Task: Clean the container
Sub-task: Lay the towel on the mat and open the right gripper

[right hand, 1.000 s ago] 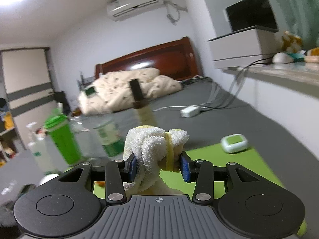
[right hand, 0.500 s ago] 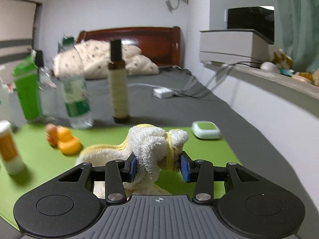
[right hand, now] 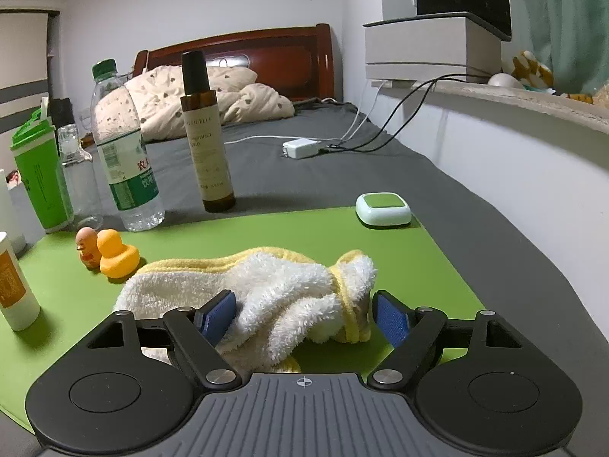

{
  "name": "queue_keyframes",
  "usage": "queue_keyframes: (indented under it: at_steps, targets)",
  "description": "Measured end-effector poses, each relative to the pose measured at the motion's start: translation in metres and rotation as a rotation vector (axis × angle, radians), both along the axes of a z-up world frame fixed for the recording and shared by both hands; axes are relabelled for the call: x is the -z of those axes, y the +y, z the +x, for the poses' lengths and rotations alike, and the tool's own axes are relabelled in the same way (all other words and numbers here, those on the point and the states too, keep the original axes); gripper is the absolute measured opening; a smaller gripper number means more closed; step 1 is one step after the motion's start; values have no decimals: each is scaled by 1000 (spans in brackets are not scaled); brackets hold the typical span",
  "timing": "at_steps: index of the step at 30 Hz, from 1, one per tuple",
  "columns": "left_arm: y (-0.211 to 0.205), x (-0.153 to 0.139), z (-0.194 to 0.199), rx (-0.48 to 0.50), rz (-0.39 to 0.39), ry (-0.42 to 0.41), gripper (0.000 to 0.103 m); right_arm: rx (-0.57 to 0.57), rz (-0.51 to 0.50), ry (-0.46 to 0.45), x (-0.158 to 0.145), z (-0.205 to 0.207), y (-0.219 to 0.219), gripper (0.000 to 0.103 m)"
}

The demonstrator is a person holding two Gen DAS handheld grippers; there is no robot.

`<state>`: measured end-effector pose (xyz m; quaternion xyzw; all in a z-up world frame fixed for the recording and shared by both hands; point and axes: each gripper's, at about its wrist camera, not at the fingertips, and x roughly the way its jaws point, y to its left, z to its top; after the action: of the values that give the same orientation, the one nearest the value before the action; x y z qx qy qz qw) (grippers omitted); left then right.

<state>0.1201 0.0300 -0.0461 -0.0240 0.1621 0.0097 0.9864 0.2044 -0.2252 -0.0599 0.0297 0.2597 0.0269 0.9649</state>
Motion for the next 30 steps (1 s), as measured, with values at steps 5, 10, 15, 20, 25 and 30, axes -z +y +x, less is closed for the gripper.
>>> queue_keyframes:
  at_steps: [5, 10, 15, 20, 25, 30]
  targets:
    - [1, -2, -1, -1, 2, -3, 97, 14, -19, -6, -3, 0, 2, 80]
    - [1, -7, -2, -1, 2, -9, 98, 64, -76, -57, -15, -6, 2, 101]
    - [2, -17, -17, 5, 3, -17, 98, 86, -89, -106, -39, -20, -2, 101]
    - [2, -28, -32, 10, 4, -26, 103, 50, -75, -122, -65, -46, 4, 101]
    - [2, -39, -47, 16, 5, -34, 103, 10, -71, -120, -74, -81, 22, 102]
    - [3, -48, -75, 8, 10, -41, 103, -3, -39, -104, -72, -116, 32, 102]
